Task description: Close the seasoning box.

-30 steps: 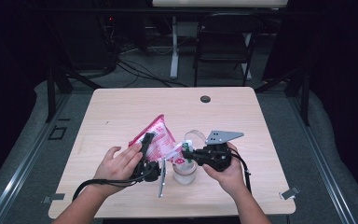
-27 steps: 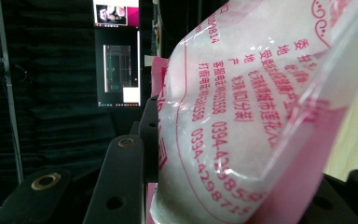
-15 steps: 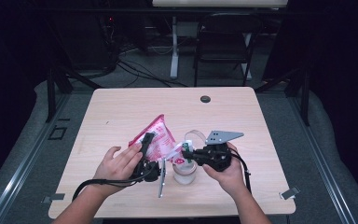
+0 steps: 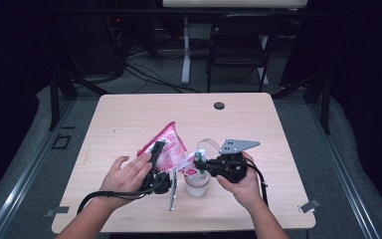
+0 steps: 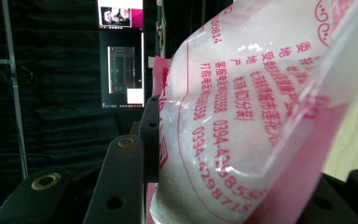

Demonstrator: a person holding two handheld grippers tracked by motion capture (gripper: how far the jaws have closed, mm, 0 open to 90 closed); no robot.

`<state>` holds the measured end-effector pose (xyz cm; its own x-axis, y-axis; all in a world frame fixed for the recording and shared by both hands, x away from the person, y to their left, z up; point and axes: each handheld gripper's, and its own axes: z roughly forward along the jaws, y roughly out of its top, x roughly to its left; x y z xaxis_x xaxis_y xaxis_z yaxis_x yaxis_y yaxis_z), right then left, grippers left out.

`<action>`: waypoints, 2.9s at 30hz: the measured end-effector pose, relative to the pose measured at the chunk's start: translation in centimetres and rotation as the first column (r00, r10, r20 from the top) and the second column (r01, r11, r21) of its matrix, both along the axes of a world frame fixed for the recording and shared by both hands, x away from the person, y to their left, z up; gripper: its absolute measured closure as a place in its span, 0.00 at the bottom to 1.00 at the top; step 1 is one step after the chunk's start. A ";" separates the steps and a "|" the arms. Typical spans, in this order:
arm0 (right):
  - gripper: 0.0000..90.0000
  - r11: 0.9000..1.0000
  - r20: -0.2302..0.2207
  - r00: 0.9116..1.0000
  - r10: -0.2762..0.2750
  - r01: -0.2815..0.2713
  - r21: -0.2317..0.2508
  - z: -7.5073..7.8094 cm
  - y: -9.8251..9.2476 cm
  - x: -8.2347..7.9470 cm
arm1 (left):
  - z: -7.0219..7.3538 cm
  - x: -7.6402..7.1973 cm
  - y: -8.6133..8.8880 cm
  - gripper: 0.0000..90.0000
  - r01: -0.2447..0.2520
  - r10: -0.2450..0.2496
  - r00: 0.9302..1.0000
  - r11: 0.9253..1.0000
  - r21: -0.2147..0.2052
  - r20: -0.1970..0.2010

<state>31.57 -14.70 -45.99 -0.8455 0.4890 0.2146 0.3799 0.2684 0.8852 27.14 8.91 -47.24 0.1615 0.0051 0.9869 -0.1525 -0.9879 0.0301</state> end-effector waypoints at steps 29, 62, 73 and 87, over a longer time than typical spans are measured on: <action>1.00 1.000 0.000 1.000 0.000 0.000 -0.002 0.0 0.0 0.0 | 0.0 -0.1 0.0 0.73 0.003 -0.003 1.000 1.000 -0.012 0.008; 1.00 1.000 0.001 1.000 -0.005 0.005 -0.001 0.0 0.0 0.0 | 0.1 -0.1 0.0 0.73 0.010 -0.010 1.000 1.000 -0.008 0.016; 1.00 1.000 0.001 1.000 -0.006 0.006 0.000 0.0 0.0 0.0 | 0.1 0.0 0.0 0.73 0.011 -0.011 1.000 1.000 -0.010 0.018; 1.00 1.000 0.002 1.000 -0.007 0.007 0.002 0.0 -0.1 0.0 | 0.1 0.0 -0.1 0.73 0.025 -0.024 0.999 1.000 -0.013 0.028</action>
<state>31.56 -14.77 -45.98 -0.8424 0.4948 0.2133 0.3797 0.2643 0.8865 27.13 8.86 -47.13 0.1347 0.0145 0.9908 -0.1775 -0.9834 0.0385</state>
